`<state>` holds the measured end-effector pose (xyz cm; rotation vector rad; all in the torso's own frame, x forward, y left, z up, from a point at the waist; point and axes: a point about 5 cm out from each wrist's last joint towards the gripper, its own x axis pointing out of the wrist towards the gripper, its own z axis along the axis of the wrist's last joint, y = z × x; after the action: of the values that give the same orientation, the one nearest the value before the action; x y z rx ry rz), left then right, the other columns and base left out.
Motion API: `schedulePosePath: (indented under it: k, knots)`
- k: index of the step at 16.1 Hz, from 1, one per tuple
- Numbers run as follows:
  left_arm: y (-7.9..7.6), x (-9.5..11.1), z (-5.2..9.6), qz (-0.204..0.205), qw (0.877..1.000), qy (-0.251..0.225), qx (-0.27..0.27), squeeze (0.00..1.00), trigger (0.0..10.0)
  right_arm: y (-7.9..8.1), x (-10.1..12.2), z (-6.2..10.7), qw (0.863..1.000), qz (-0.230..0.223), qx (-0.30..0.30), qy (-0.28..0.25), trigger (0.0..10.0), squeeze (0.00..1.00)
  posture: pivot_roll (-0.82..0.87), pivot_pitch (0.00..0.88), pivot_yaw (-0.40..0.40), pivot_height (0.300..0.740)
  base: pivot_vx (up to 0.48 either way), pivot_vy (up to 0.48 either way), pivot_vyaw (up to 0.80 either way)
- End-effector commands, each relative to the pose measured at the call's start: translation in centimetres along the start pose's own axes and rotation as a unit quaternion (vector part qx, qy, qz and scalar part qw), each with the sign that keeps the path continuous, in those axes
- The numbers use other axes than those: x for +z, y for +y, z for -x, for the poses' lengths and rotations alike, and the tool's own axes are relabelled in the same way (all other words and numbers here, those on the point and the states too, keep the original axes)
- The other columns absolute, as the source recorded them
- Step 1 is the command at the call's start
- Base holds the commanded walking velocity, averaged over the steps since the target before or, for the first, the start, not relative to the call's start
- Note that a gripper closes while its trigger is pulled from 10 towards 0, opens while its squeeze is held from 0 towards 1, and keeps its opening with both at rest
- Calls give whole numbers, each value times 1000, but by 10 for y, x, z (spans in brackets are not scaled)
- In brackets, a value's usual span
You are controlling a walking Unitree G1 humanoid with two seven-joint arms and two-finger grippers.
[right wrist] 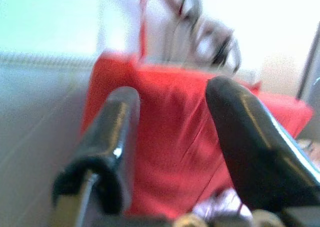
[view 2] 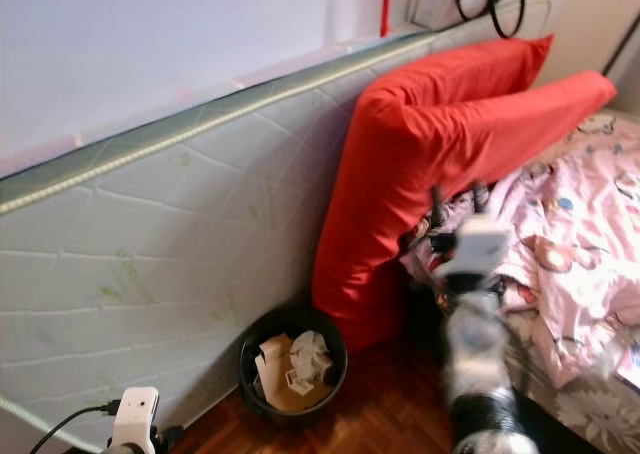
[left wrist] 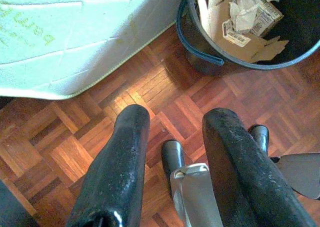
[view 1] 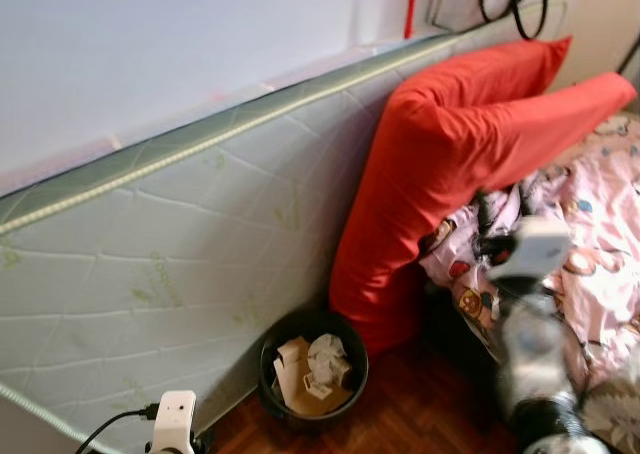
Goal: Clean up the room
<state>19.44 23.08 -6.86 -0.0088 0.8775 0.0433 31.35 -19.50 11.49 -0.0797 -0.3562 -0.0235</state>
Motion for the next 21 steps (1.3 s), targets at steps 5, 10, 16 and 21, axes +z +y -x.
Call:
schedulePosePath:
  k: [5, 10, 16, 21]
  knots:
    - [1, -1, 0, 10, 1000, -3, 6, 0, 10000, -18, -28, 28, 994, 20, -14, 107, 10000, 0, -20, 0, -32, 740, 0, 0, 0]
    - [2, 0, 0, 9, 1000, -4, 8, 0, 10000, -61, -97, 106, 924, 59, -30, 375, 10000, 0, -6, 0, -19, 740, 0, 0, 0]
    - [1, -1, 0, 9, 1000, -2, 8, 0, 10000, -28, -135, 192, 803, -77, -63, 588, 10000, 0, 23, 0, -4, 740, 0, 0, 0]
    - [0, -2, 0, 5, 1000, 2, 6, 0, 10000, -16, -136, 179, 803, -77, -42, 589, 10000, 0, 17, 0, -13, 740, 0, 0, 0]
